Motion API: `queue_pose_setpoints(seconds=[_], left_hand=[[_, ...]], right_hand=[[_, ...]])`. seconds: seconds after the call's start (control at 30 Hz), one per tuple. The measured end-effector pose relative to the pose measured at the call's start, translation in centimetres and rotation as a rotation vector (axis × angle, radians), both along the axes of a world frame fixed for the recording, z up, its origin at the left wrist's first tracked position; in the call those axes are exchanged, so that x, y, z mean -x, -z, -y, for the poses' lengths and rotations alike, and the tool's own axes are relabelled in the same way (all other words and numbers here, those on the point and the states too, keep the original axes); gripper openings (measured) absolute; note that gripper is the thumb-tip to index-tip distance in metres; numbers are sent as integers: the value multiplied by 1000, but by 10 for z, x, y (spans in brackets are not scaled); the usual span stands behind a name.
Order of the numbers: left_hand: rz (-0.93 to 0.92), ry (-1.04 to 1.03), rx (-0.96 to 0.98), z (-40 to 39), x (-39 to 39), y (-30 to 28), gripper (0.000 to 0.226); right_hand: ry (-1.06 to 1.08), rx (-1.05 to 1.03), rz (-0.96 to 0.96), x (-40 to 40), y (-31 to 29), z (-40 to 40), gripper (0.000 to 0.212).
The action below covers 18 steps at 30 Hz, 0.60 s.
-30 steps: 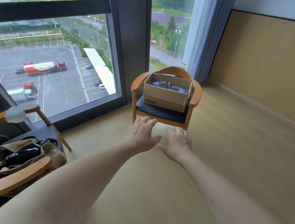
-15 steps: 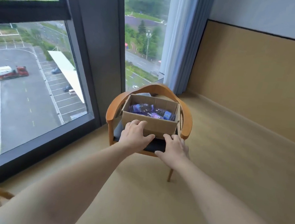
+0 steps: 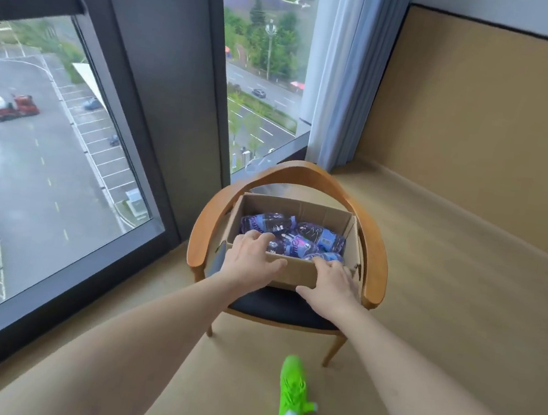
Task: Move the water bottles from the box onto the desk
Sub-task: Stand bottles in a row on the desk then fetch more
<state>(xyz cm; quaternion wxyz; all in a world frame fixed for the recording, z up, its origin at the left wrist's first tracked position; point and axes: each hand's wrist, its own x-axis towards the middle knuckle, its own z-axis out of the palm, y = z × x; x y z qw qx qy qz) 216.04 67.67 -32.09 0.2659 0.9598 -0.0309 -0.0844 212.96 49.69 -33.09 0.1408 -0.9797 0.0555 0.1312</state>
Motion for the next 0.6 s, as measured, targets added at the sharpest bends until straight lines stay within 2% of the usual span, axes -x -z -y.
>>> queue_pose_setpoints(seconds=[0.43,0.6], left_hand=[[-160,0,-109,23,-237,64,69],[-244,-26,-100,30,-288,92,72]], right_hand=[[18,-30,-224,-248,82,39,74],[22,-41,-319,-302,111,43,72]])
